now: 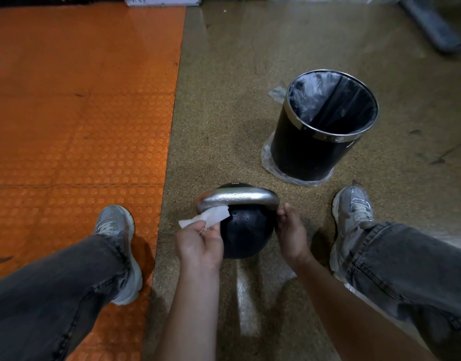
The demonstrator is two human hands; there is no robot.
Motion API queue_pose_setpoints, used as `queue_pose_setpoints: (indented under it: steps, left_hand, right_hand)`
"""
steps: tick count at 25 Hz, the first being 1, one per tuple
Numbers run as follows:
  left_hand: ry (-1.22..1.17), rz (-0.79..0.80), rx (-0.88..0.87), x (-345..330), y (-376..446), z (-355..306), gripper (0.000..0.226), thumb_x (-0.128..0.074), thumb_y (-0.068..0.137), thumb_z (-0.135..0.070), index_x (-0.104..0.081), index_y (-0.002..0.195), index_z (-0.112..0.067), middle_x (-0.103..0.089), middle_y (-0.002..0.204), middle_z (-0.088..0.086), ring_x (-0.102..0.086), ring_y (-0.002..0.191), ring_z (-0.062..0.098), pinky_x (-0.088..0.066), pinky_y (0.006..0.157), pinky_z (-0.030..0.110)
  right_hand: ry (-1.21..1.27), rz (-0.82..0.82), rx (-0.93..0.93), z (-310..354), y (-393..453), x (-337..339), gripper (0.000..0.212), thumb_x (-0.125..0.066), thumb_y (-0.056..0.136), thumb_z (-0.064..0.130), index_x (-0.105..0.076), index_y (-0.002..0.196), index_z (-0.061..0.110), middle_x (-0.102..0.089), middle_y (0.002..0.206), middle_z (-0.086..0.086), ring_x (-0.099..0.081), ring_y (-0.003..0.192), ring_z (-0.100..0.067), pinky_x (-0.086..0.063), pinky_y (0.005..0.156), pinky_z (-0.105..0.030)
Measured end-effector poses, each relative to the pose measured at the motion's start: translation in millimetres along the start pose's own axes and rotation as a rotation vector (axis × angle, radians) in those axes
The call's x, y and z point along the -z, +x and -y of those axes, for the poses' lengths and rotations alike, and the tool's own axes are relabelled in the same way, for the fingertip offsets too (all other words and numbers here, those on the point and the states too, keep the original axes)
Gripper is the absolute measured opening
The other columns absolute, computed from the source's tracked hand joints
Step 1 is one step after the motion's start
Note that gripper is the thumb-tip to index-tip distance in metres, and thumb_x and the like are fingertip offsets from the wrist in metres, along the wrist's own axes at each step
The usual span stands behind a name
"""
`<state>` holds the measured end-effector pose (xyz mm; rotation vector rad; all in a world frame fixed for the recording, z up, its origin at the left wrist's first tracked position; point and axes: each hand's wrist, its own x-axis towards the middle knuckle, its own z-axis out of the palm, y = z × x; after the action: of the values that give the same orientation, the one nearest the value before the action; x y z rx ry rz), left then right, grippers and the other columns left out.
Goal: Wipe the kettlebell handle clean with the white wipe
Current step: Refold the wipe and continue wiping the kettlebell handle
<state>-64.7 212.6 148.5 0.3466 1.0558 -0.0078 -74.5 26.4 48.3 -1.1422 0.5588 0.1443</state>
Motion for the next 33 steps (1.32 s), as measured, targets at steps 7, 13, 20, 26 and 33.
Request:
queue_pose_setpoints:
  steps: [7,13,20,26,33]
  left_hand:
    - [-0.157,0.015,0.000,1,8,-4,0.040,-0.028,0.094,0.009,-0.046,0.129,0.007,-0.053,0.130,0.024,-0.060,0.111,0.034,-0.044,0.107,0.042]
    - [0.147,-0.114,-0.040,-1,-1,-6,0.016,-0.052,0.097,-0.006,-0.063,0.107,0.003,-0.057,0.076,0.000,-0.054,0.065,0.005,-0.048,0.096,0.038]
    - [0.069,-0.001,-0.128,5,-24,-19,0.022,-0.032,0.089,0.014,-0.049,0.095,0.004,-0.056,0.101,0.020,-0.061,0.090,0.032,-0.051,0.088,0.038]
    - [0.356,0.172,-0.275,19,-24,-54,0.041,-0.034,0.085,0.013,-0.050,0.122,0.005,-0.062,0.116,0.019,-0.064,0.101,0.031,-0.060,0.074,0.033]
    - [0.568,0.447,-0.361,-20,-25,-101,0.028,-0.047,0.095,-0.005,-0.058,0.120,0.000,-0.070,0.111,0.011,-0.070,0.100,0.023,-0.058,0.082,0.031]
  right_hand:
    - [-0.073,0.040,0.019,-3,3,5,0.036,-0.043,0.106,0.046,-0.056,0.101,0.013,-0.069,0.102,-0.003,-0.065,0.106,-0.020,-0.047,0.091,-0.036]
    - [-0.102,0.012,0.011,-3,1,3,0.030,-0.045,0.105,0.045,-0.055,0.097,0.018,-0.069,0.096,0.002,-0.065,0.104,-0.018,-0.046,0.095,-0.039]
    - [-0.094,-0.031,-0.026,-1,3,5,0.036,-0.054,0.099,0.051,-0.063,0.107,0.018,-0.071,0.122,-0.008,-0.061,0.126,-0.028,-0.042,0.112,-0.049]
    - [-0.060,-0.038,-0.058,3,3,-1,0.028,-0.051,0.105,0.037,-0.060,0.124,0.018,-0.070,0.125,-0.005,-0.064,0.119,-0.018,-0.048,0.092,-0.033]
    - [-0.125,-0.039,-0.042,-1,5,5,0.028,-0.051,0.105,0.037,-0.064,0.118,0.016,-0.071,0.124,-0.009,-0.064,0.121,-0.026,-0.048,0.103,-0.046]
